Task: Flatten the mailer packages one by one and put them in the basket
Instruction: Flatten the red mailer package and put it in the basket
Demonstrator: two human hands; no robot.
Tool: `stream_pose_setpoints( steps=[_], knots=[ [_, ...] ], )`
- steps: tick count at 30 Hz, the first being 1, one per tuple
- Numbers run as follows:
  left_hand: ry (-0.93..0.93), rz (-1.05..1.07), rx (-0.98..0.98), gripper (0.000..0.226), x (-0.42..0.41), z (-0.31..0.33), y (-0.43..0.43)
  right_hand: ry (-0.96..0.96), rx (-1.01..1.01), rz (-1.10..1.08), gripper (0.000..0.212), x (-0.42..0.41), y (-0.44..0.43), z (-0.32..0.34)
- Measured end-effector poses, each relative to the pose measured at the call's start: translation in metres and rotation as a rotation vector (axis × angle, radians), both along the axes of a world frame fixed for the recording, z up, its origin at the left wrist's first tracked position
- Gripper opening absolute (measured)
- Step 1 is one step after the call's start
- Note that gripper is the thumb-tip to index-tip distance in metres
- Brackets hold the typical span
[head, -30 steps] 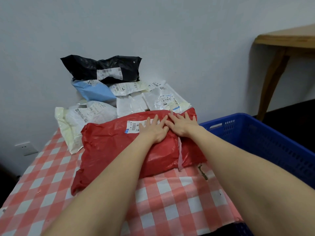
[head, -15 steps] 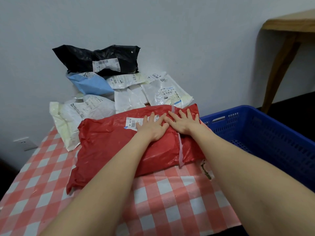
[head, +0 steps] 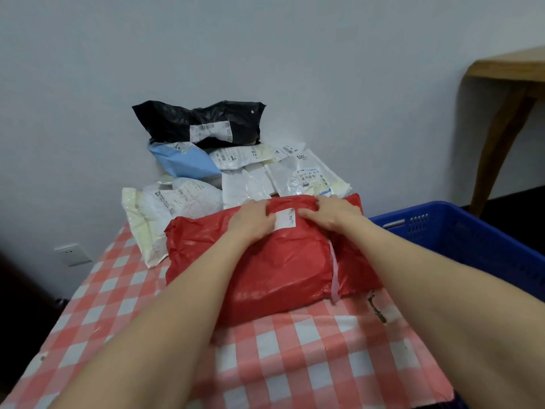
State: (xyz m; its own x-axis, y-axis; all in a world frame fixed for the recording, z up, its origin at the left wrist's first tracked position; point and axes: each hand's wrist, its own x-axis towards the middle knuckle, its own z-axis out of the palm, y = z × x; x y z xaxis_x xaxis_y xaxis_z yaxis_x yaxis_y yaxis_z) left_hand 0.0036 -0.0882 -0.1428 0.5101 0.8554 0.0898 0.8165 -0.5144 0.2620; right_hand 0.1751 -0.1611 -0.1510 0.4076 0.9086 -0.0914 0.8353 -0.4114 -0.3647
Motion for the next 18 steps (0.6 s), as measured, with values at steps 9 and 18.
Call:
stream_pose_setpoints(
  steps=[9, 18],
  knots=[
    [0.228, 0.221, -0.031, 0.054, -0.052, 0.001, 0.032, -0.023, 0.015, -0.157, 0.039, -0.023, 0.012, 0.013],
    [0.07, 0.324, 0.353, 0.03, -0.049, 0.022, 0.027, -0.104, 0.239, -0.199, 0.031, -0.036, 0.016, 0.028]
  ],
)
